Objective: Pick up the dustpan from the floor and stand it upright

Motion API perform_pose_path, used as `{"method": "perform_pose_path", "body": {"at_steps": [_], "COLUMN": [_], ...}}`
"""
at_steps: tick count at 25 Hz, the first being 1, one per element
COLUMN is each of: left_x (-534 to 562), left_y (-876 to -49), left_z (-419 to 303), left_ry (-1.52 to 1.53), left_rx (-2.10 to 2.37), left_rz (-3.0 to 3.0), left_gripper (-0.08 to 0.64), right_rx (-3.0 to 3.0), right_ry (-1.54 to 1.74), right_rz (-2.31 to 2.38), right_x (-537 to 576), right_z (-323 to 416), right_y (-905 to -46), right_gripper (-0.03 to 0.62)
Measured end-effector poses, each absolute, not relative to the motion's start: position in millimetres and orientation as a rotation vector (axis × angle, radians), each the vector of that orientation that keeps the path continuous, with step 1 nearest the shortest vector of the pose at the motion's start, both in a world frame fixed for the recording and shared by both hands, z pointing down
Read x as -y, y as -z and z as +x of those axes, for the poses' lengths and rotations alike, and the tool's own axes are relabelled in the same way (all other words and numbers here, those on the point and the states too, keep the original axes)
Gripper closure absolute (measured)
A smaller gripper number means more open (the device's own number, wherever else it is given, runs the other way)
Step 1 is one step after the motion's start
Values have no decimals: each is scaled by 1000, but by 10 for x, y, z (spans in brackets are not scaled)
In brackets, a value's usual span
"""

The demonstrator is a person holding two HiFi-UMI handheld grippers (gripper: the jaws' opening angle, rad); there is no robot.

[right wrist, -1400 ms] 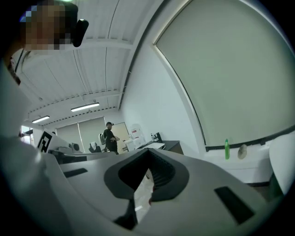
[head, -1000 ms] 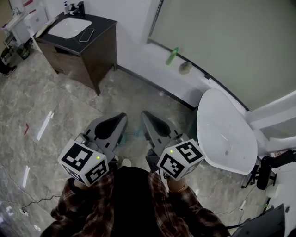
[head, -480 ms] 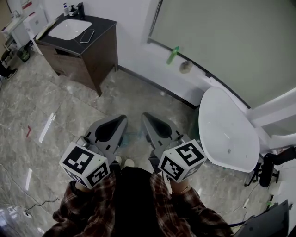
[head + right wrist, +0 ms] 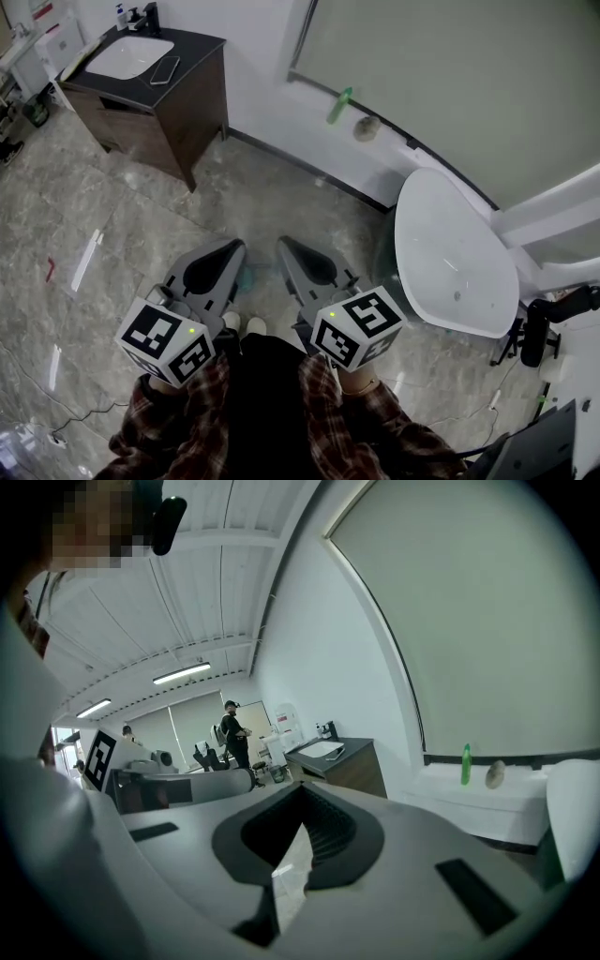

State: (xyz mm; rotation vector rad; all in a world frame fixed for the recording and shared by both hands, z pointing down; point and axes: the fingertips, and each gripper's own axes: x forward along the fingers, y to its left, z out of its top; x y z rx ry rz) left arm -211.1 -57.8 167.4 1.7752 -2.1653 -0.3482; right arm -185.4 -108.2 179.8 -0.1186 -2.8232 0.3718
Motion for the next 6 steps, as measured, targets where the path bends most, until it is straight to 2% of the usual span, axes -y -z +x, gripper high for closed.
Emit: {"method": "perform_pose_path", "body": {"at_steps": [6], "left_x": [351], "left_y": [-1692], "left_z": [-2193], "left_ry": [319], "left_rx": [2221], "left_rz": [1716], "left_gripper": [551], "right_rx": [2785], "right_ry": [-426], "right_rz": [-168], "right_x": [954], "right_z": [-1958], "right_y": [-1919], "right_gripper": [581]}}
